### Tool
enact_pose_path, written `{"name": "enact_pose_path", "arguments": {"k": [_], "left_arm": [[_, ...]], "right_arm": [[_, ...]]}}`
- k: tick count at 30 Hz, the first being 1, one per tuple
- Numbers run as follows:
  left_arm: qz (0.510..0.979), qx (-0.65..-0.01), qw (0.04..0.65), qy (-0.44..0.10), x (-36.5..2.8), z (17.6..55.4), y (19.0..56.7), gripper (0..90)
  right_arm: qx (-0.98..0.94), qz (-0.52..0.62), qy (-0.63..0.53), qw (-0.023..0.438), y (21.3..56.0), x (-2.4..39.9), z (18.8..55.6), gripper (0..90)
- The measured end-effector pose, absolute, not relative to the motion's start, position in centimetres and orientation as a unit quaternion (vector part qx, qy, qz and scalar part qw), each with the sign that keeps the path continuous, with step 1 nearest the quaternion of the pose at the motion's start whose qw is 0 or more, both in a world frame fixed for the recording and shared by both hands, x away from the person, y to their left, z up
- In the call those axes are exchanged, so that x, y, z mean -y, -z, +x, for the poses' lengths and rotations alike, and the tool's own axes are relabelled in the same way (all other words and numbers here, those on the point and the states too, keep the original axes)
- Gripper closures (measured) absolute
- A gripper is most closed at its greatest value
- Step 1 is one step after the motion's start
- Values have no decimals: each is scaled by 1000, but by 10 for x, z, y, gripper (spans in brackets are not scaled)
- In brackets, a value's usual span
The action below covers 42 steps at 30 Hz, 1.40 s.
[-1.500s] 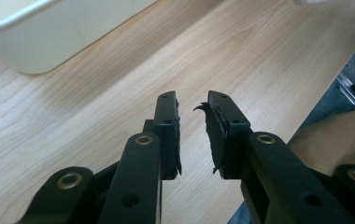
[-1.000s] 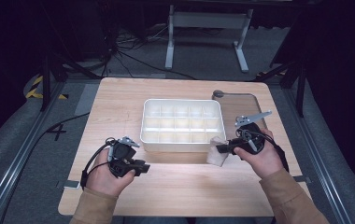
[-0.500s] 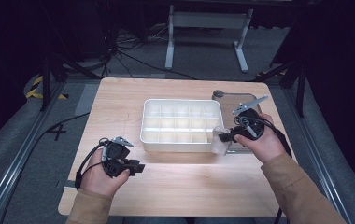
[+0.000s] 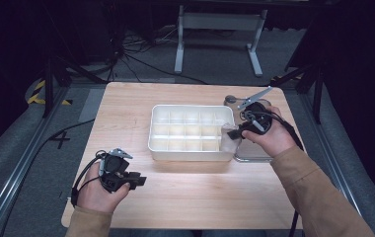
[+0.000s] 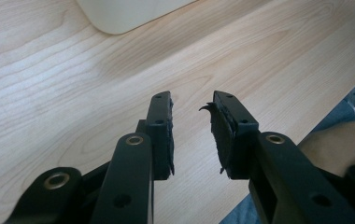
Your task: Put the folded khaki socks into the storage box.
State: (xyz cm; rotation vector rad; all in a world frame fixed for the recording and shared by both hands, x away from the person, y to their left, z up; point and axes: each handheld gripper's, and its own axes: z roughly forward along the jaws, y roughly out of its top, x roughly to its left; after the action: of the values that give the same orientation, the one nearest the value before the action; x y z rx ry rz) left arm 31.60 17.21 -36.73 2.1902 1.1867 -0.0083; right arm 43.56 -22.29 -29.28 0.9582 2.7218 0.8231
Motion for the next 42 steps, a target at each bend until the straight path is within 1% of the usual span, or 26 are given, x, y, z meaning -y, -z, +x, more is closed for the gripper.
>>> {"name": "enact_pose_path", "arguments": {"k": [10, 20, 26, 32, 42], "left_arm": [[822, -470, 322, -3, -187, 305, 368, 687], [821, -471, 321, -4, -189, 305, 369, 686], [822, -470, 320, 0, -187, 307, 370, 686], [823, -468, 321, 4, -185, 309, 370, 686], [826, -465, 317, 5, -184, 311, 371, 679]], "right_arm": [[-919, 308, -232, 78, 285, 212, 455, 738], [-939, 282, -175, 95, 288, 200, 474, 737], [-947, 268, -148, 97, 296, 194, 482, 736], [-952, 258, -126, 103, 312, 189, 487, 735], [-955, 255, -120, 89, 333, 188, 488, 732]]}}
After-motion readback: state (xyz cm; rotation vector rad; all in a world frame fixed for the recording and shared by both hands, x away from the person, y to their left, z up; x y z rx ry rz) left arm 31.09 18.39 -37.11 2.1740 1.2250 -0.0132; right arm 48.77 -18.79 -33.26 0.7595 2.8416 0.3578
